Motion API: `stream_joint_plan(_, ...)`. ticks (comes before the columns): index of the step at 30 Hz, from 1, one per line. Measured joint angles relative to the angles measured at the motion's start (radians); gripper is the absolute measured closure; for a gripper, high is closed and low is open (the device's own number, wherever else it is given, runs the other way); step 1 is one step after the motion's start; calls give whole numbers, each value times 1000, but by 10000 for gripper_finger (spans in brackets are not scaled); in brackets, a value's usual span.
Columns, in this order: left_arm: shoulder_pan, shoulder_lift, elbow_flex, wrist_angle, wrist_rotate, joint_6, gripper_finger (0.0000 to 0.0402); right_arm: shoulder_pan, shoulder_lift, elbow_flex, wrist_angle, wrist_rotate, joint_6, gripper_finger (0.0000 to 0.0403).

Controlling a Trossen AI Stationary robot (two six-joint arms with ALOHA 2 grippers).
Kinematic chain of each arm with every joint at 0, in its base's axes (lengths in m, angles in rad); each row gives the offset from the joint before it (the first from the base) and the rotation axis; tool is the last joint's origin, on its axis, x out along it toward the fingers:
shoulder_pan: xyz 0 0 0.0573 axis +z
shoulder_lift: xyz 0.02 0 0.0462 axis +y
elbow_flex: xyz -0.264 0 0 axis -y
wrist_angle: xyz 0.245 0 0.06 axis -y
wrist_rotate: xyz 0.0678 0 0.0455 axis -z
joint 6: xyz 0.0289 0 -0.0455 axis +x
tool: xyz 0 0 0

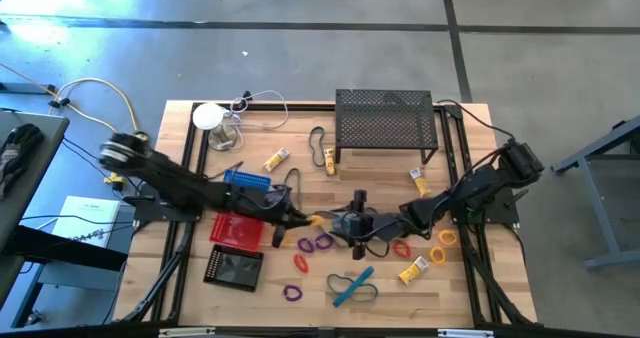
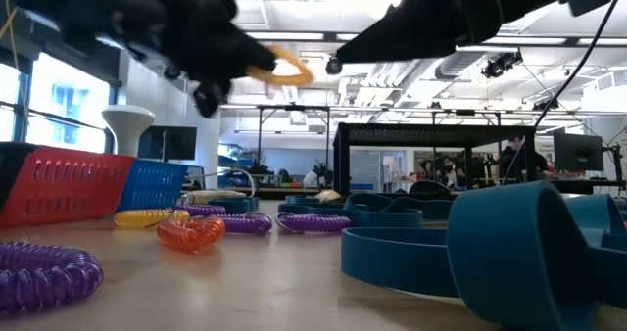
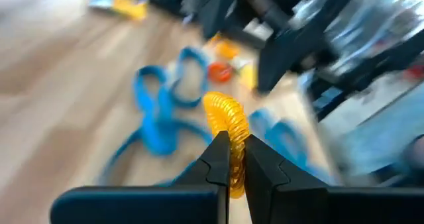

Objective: Pick & Place Office Desk Supplies
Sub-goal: Put the yellow spring keychain into the blue bin

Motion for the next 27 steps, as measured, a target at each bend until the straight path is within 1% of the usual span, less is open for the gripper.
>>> stream_joint_plan(2, -21, -102, 0, -188, -94, 43, 390, 12, -5, 0, -2, 40, -18, 134)
stream_joint_plan(4, -48, -197, 0, -347, -196, 36, 390, 19, -7, 0, 0, 56, -24, 132)
stream_joint_plan(8, -101, -363, 0, -601, -339, -53, 390, 20, -7, 0, -2, 64, -23, 136)
stream_joint_plan(10, -125, -426, 0, -729, -389, -110, 390, 19, -7, 0, -2, 64, -23, 139)
stream_joint_plan(13, -137, -487, 0, -926, -451, -218, 390, 17, -7, 0, -2, 67, -23, 140)
stream_joint_plan(15, -126, -509, 0, -1037, -473, -316, 390, 17, -7, 0, -2, 73, -24, 141)
stream_joint_plan(17, -105, -518, 0, -1114, -477, -418, 389, 17, -7, 0, -2, 79, -25, 141)
stream_joint_plan(19, -81, -517, 0, -1177, -467, -471, 385, 17, -7, 0, -2, 78, -26, 141)
stream_joint_plan(22, -46, -505, 0, -1234, -445, -478, 380, 17, -7, 0, -2, 78, -26, 141)
stream_joint_plan(27, -6, -477, 0, -1241, -392, -454, 367, 13, -7, 0, -2, 78, -26, 141)
